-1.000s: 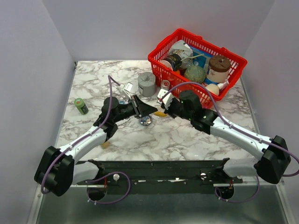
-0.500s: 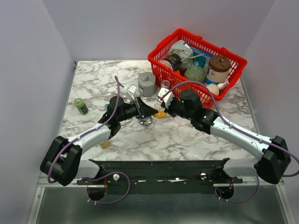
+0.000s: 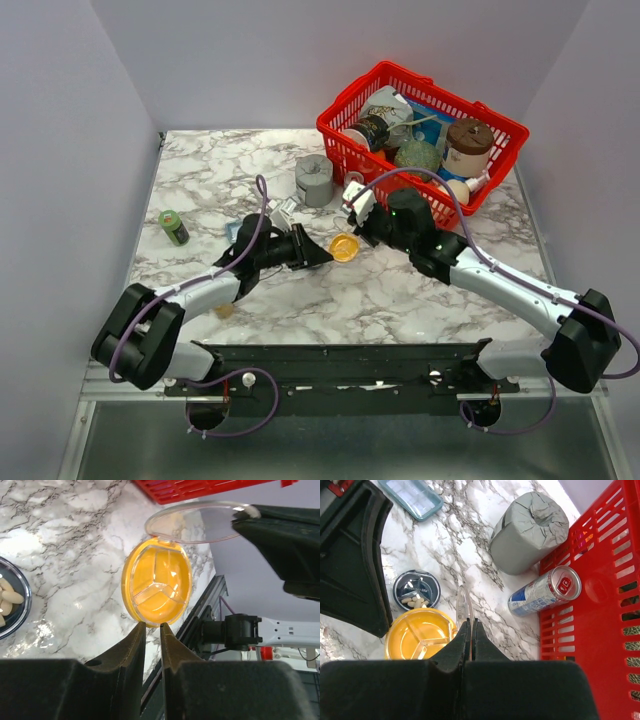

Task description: Sort the pills into containers

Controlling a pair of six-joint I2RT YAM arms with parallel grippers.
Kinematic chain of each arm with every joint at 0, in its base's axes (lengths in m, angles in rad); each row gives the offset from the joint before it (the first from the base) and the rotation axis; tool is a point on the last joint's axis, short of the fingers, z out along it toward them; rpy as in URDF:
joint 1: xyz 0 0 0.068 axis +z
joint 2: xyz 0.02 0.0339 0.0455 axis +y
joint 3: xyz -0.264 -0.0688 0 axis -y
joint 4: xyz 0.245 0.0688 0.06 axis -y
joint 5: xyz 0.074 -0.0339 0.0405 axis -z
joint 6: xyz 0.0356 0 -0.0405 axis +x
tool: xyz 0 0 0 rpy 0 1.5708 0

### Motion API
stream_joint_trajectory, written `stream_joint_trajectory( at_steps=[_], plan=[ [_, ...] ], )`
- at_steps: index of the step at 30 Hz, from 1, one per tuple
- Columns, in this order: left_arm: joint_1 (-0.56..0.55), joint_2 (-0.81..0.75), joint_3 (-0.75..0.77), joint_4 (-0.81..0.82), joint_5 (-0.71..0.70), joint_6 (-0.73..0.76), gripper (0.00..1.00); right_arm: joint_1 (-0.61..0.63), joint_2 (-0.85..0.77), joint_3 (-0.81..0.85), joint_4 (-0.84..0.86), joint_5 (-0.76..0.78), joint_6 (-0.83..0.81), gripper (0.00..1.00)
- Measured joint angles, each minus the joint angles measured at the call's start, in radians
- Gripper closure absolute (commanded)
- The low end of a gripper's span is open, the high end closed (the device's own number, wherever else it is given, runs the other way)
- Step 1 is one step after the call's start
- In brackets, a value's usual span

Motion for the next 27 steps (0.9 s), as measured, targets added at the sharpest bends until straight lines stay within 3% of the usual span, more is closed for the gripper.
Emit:
stream_joint_trajectory(
  at_steps=[7, 10, 12, 17, 23, 27],
  plan=[
    [0.0, 0.044, 0.0, -0.027, 0.0, 0.022, 0.7, 0.0, 0.0, -0.025, 0.04, -0.001, 0.008, 1.0],
    [0.001, 0.039, 0.0, -0.037, 0.0, 0.026, 0.65, 0.0, 0.0, -0.052, 0.062, -0.001, 0.006, 0.99],
    [0.012, 0.013, 0.0, -0.053, 0.0, 0.028, 0.54, 0.0, 0.0, -0.082, 0.092, 0.0, -0.001, 1.0],
    [0.067, -0.195, -0.006, -0.142, -0.016, 0.069, 0.3, 0.0, 0.003, -0.177, 0.166, 0.011, -0.031, 0.99],
    [0.18, -0.444, -0.006, -0.314, -0.101, 0.187, 0.14, 0.0, 0.043, -0.245, 0.282, 0.039, -0.044, 0.99],
    [0.233, -0.571, -0.006, -0.419, -0.184, 0.261, 0.1, 0.0, 0.09, -0.257, 0.33, 0.041, -0.021, 0.96]
  ],
)
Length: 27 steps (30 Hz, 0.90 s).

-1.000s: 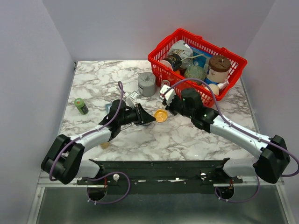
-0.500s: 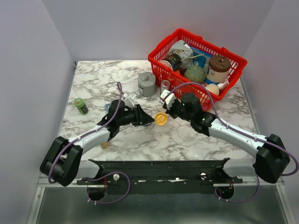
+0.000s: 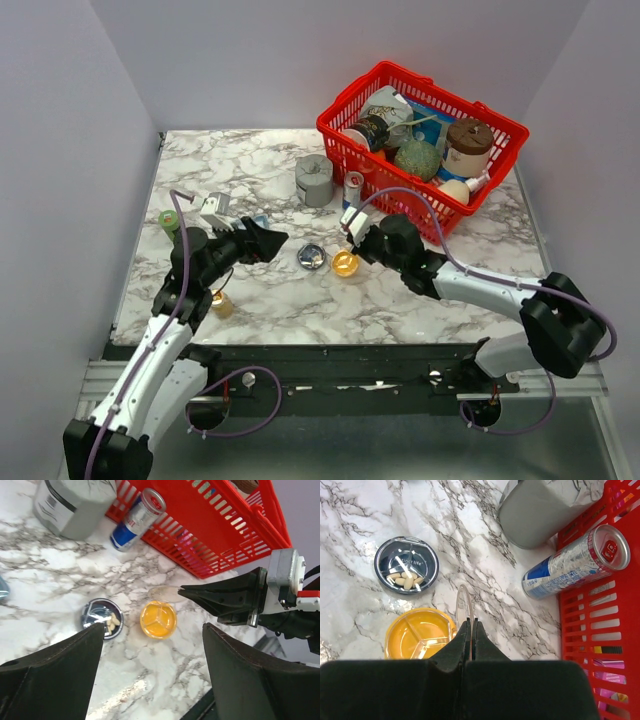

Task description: Sort the pills into containers

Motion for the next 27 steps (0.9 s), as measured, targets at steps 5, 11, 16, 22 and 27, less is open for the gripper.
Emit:
stream_joint_trajectory(
  at_steps=[5, 11, 16, 22, 27],
  plan=[
    [0.008, -0.11, -0.002, -0.082, -0.073, 0.065, 0.09, 0.0, 0.037, -0.002, 0.035, 0.0, 0.037, 0.85],
    [0.01, -0.201, -0.044, -0.134, -0.134, 0.091, 0.09, -0.007, 0.079, -0.003, 0.066, 0.002, 0.07, 0.8],
    [0.01, -0.266, -0.089, -0.158, -0.165, 0.092, 0.09, -0.015, 0.105, -0.004, 0.069, 0.004, 0.085, 0.8],
    [0.01, -0.303, -0.092, -0.166, -0.179, 0.099, 0.09, -0.022, 0.105, -0.004, 0.069, 0.002, 0.089, 0.8],
    [0.01, -0.303, -0.092, -0.17, -0.18, 0.101, 0.09, -0.022, 0.105, -0.004, 0.056, -0.017, 0.089, 0.79]
  ],
)
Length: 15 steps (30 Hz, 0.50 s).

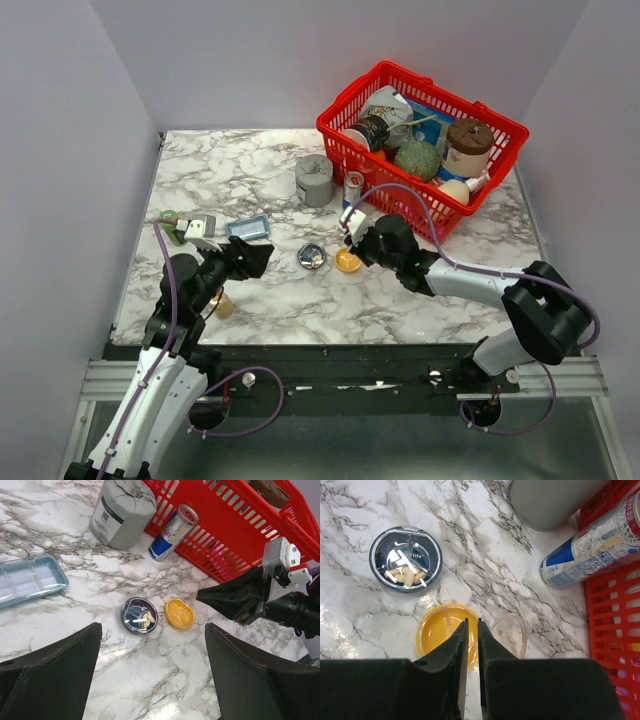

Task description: Sort the pills into containers

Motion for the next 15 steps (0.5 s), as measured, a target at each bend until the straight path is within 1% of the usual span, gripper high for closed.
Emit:
stream_joint_trajectory(
  at_steps=[2, 4, 5, 7, 10, 11, 13, 15],
  plan=[
    [0.0, 0.0, 0.0, -0.003, 0.0, 0.002, 0.08, 0.0, 0.0, 0.0, -0.008, -0.012, 0.0, 0.77],
    [0.0, 0.0, 0.0, -0.006, 0.0, 0.005, 0.04, 0.0, 0.0, 0.0, -0.023, -0.025, 0.0, 0.73],
    [0.0, 0.0, 0.0, -0.007, 0.001, 0.006, 0.01, 0.0, 0.0, 0.0, -0.031, -0.034, -0.001, 0.71],
    [0.0, 0.0, 0.003, -0.019, 0.0, 0.015, 0.01, 0.0, -0.005, 0.003, -0.056, -0.058, -0.009, 0.6],
    [0.0, 0.0, 0.027, -0.068, -0.008, 0.037, 0.01, -0.002, -0.037, 0.018, -0.118, -0.115, -0.033, 0.22],
    [0.0, 0.0, 0.046, -0.096, -0.022, 0.048, 0.01, -0.005, -0.056, 0.03, -0.146, -0.141, -0.044, 0.01],
    [0.0, 0.0, 0.084, -0.141, -0.045, 0.07, 0.01, -0.011, -0.093, 0.073, -0.224, -0.233, -0.073, 0.0],
    [0.0, -0.002, 0.14, -0.198, -0.082, 0.091, 0.01, -0.018, -0.117, 0.139, -0.303, -0.373, -0.125, 0.0]
  ],
)
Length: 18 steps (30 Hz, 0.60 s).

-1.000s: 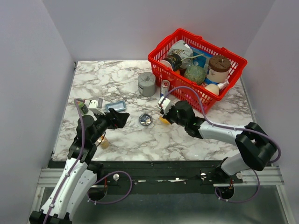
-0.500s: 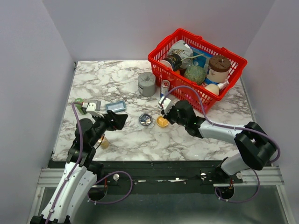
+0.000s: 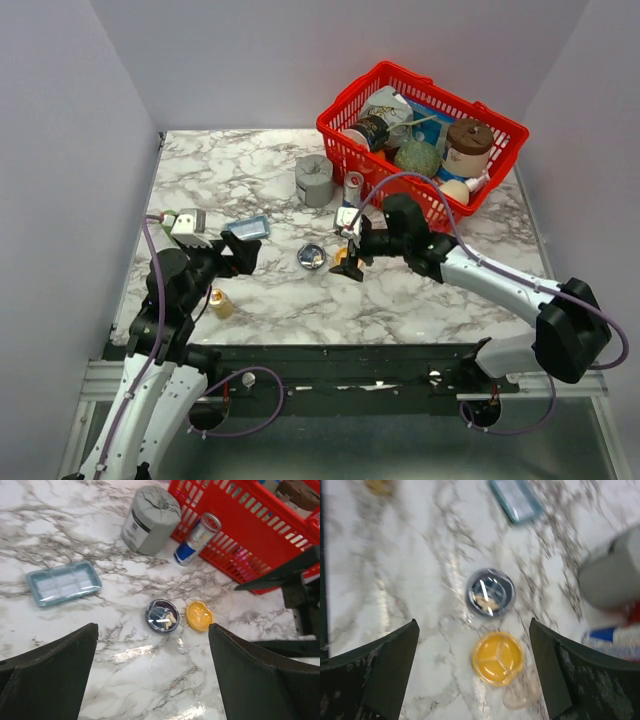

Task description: Sort the pills into containers

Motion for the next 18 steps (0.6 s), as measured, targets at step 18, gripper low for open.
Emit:
stream_joint_trajectory(
  at_steps=[18],
  plan=[
    [0.0, -0.163, 0.331, -0.402, -0.477, 0.062, 0.01, 0.403, 0.627, 0.889, -0.325, -0.045, 0.14, 0.0]
  ],
)
